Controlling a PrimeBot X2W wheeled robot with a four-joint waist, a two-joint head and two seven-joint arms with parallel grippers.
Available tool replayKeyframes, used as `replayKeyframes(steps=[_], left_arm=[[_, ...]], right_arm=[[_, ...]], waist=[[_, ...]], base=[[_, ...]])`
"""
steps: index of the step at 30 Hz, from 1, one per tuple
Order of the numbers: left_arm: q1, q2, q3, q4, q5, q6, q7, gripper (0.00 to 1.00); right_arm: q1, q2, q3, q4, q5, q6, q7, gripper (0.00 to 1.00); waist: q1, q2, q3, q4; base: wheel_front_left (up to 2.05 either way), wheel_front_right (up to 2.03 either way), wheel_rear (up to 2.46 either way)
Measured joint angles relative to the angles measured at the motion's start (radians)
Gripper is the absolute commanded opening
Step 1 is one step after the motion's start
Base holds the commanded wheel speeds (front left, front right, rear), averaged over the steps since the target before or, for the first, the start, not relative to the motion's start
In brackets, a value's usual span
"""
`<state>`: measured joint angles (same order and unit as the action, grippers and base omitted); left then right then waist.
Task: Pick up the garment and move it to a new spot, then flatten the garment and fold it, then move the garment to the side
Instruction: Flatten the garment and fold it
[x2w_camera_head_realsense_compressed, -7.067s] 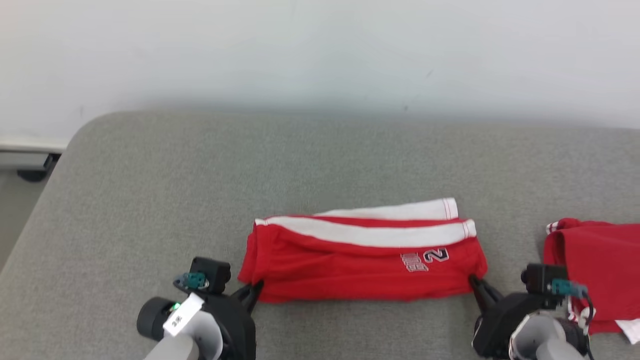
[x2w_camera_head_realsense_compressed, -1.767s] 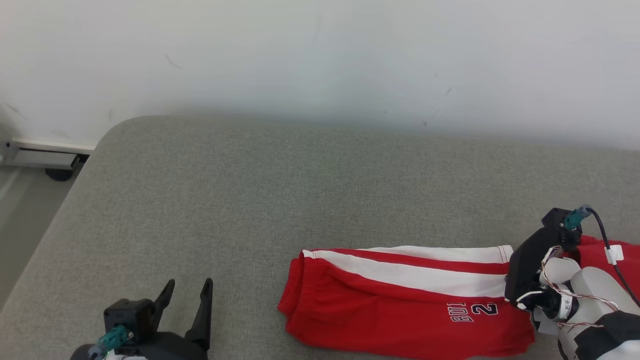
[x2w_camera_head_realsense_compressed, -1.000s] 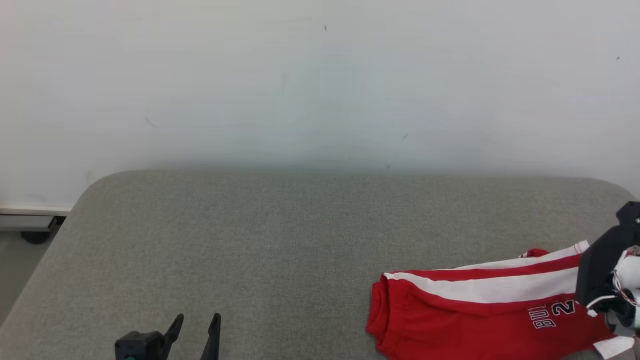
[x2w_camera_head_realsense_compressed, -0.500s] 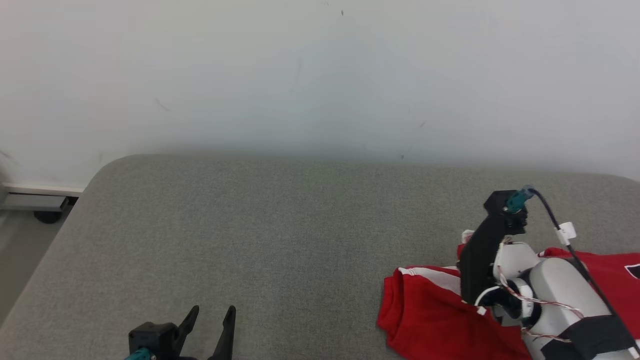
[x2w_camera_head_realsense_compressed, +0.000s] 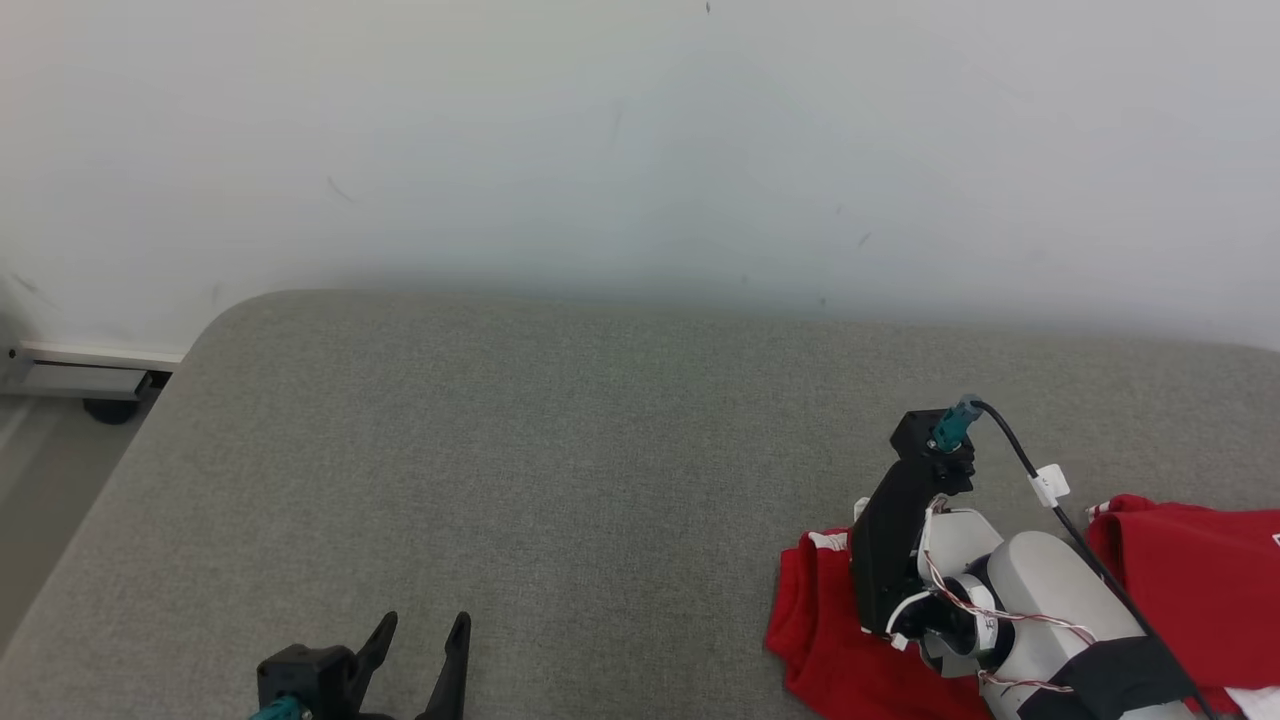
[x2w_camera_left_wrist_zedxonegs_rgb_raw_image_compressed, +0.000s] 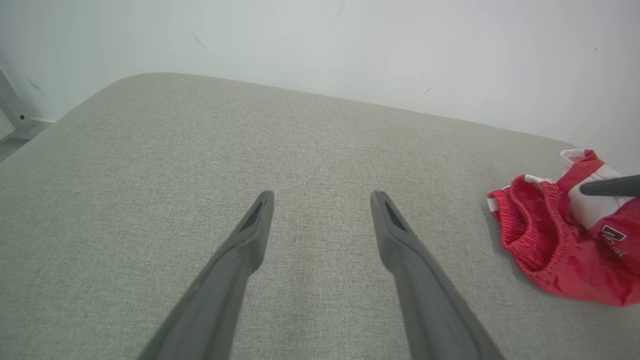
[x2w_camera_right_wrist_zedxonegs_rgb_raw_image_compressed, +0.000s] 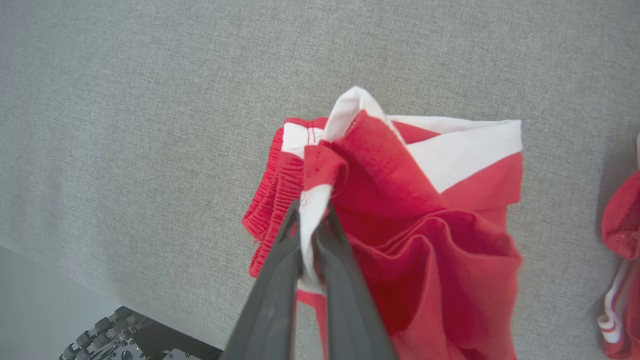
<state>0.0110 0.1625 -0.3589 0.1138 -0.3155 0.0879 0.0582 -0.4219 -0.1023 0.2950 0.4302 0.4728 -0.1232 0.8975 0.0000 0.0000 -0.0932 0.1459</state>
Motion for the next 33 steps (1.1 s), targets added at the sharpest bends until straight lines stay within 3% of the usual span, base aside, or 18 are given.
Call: replayKeyframes(steps=[11,12,13,29,33], left_arm=[[-0.024,-0.006,-0.008,0.007,0.0,-0.001,0.003,1.0],[-0.023,-0.005,-0.007,0.008,0.0,-0.001,0.003,1.0],[-0.023,-0.004,-0.007,0.008,0.0,-0.001,0.003,1.0],[-0.02,0.001,0.024,0.019,-0.002,0.001,-0.006,1.0],[-0.017,0.005,0.03,0.019,-0.002,0.004,-0.007,1.0]], right_arm=[[-0.039,0.024,-0.008,0.066,0.002,-0.001,-0.03,0.0],[-0.04,0.025,-0.007,0.07,0.002,-0.001,-0.037,0.31],[-0.04,0.027,-0.008,0.076,0.003,-0.001,-0.044,1.0],[-0.138,0.039,-0.064,0.007,0.07,-0.001,-0.202,1.0],[-0.126,-0.01,-0.079,-0.024,0.049,0.0,-0.221,1.0]], waist=[[0.0,0.0,0.01,0.021],[0.0,0.0,0.011,0.023],[0.0,0.0,0.012,0.024],[0.0,0.0,-0.002,0.007],[0.0,0.0,-0.012,-0.01]], base=[[0.0,0.0,0.0],[0.0,0.0,0.0],[0.0,0.0,0.0],[0.0,0.0,0.0],[0.0,0.0,0.0]])
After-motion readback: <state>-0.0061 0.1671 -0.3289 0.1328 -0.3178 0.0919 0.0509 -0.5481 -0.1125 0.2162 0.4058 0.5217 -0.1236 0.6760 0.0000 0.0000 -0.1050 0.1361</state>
